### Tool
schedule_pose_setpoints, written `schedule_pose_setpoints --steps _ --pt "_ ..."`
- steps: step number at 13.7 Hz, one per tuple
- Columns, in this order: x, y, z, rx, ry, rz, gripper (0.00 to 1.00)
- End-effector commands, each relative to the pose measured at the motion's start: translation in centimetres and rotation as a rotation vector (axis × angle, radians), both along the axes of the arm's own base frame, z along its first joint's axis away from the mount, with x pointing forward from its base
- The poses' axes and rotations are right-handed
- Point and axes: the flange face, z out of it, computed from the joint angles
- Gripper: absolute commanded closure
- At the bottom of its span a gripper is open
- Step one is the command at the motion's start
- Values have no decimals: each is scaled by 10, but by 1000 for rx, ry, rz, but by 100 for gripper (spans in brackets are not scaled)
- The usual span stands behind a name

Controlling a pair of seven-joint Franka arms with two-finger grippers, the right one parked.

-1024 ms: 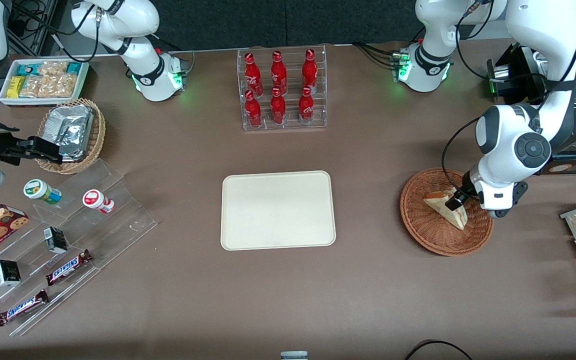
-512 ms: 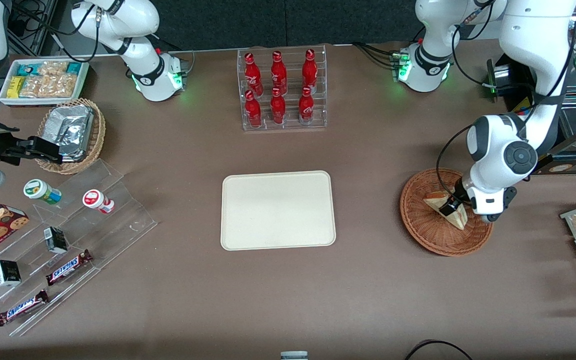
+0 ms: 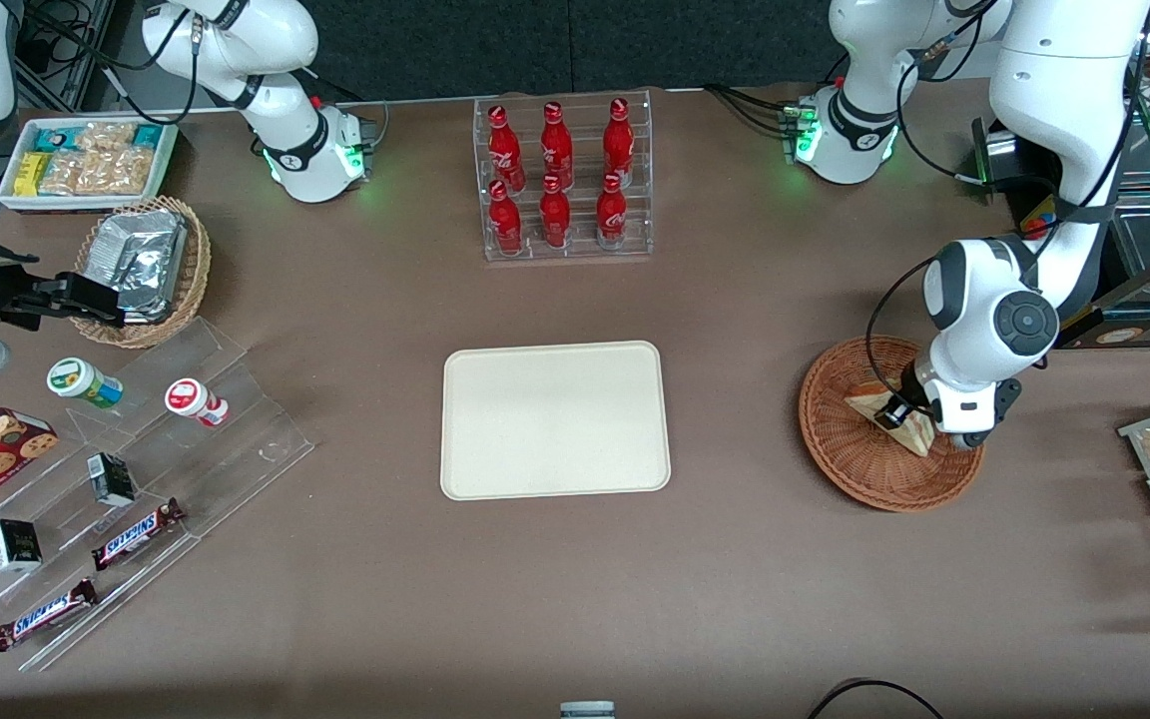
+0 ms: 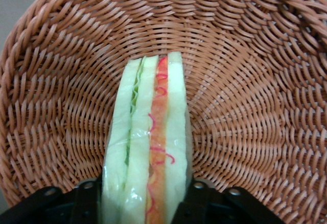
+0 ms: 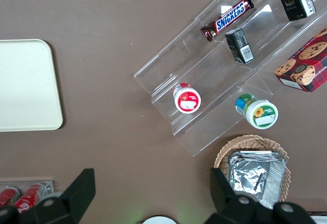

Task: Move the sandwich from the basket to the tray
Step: 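Lift the sandwich and carry it with the left gripper over the tray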

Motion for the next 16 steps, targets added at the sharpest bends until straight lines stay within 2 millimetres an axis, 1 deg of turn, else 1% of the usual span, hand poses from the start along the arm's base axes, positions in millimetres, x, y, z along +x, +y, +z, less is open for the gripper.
schedule_pose_setpoints --steps 1,3,4,6,8,9,11,13,14,15,16 --pt "12 -11 30 -10 -61 -3 92" --pt "19 -39 65 -19 -110 -50 92" --pt "22 -50 81 -21 -117 -67 91" --pt "31 -87 114 -25 -107 -122 91" --pt "35 -131 136 -29 -106 -136 91" --pt "35 -158 145 -38 -124 -145 91" --pt "29 -218 153 -53 -148 -193 91" --pt "21 -275 155 -68 -162 -259 89" --pt "13 -304 157 -63 -157 -290 89" --pt "8 -339 155 -55 -144 -336 89" --pt "6 -366 155 -49 -126 -370 89"
